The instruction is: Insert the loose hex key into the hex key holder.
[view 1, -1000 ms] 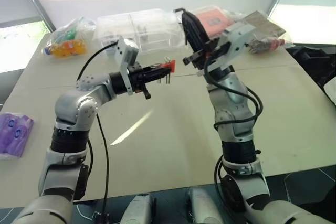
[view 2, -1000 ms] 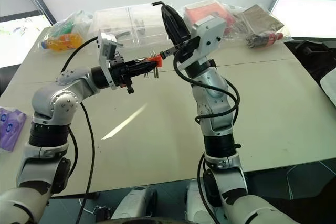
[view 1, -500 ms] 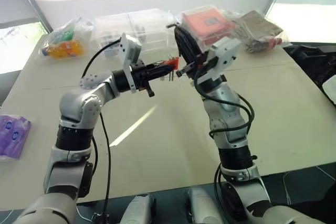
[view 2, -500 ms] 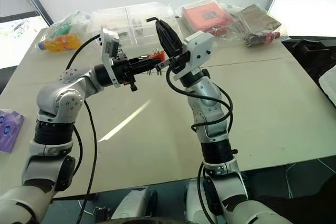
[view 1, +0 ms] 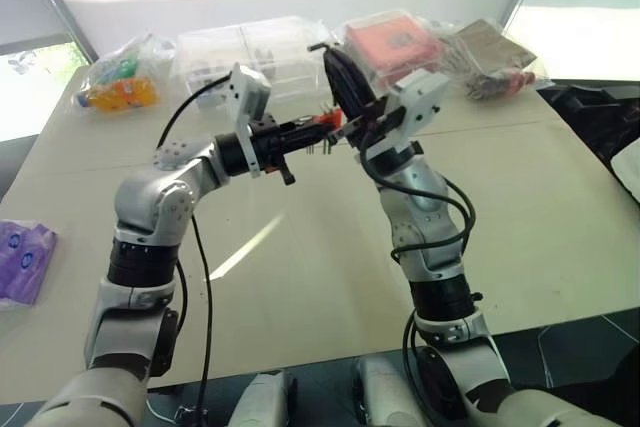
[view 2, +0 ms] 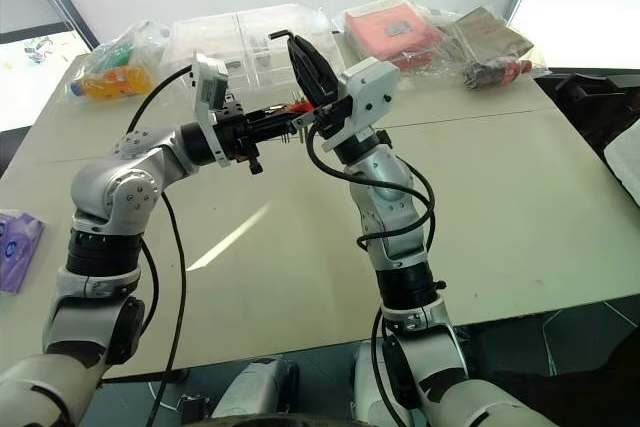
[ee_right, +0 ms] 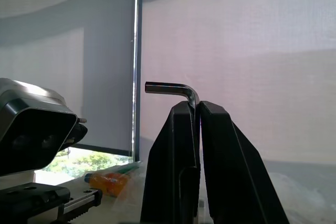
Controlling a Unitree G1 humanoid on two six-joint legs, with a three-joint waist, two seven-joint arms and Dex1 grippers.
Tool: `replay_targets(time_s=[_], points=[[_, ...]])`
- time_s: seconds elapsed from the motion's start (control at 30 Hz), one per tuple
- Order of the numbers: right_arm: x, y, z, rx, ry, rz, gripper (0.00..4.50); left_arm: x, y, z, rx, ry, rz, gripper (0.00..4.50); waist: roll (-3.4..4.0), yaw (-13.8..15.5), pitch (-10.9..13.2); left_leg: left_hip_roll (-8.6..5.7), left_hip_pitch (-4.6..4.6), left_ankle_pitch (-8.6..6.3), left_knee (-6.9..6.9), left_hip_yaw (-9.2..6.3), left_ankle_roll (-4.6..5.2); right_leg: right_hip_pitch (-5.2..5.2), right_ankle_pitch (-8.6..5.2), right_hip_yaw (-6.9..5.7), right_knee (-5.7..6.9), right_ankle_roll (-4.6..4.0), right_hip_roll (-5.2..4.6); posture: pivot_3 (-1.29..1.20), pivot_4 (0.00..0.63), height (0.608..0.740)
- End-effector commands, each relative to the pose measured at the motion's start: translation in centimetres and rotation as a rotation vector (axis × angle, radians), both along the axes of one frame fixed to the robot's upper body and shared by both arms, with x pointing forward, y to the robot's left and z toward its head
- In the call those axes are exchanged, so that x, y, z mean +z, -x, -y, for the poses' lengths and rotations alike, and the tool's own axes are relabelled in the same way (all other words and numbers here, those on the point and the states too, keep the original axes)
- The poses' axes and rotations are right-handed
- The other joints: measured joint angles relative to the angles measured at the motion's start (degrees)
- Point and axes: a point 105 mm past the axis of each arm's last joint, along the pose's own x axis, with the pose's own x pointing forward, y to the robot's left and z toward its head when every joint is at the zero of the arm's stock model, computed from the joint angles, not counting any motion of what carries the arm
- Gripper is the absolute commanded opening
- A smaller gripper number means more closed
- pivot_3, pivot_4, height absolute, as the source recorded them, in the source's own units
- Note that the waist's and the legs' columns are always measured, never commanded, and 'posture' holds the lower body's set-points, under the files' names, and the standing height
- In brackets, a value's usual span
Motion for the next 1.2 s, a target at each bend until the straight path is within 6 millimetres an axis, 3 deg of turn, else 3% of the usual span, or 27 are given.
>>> replay_targets(time_s=[0.03, 1.2], points=[[1.24, 0.80, -0.34, 0.015, -0.018, 0.056, 0.03, 1.58, 0.56, 0.15, -0.013, 0.020, 0.063, 0.00, 0.00, 0.0, 0.0, 0.00, 0.00, 0.00, 0.00, 0.00, 0.00, 0.00, 0.00, 0.00, 0.00, 0.00, 0.00, 0.00, 0.150, 0.740], [0.69, 0.37, 0.14, -0.011, -0.012, 0.041, 0.03, 2.40, 0.76, 0.01, -0.010, 0.052, 0.066, 0.00, 0.00, 0.0, 0.0, 0.00, 0.00, 0.00, 0.00, 0.00, 0.00, 0.00, 0.00, 0.00, 0.00, 0.00, 0.00, 0.00, 0.150, 0.740]])
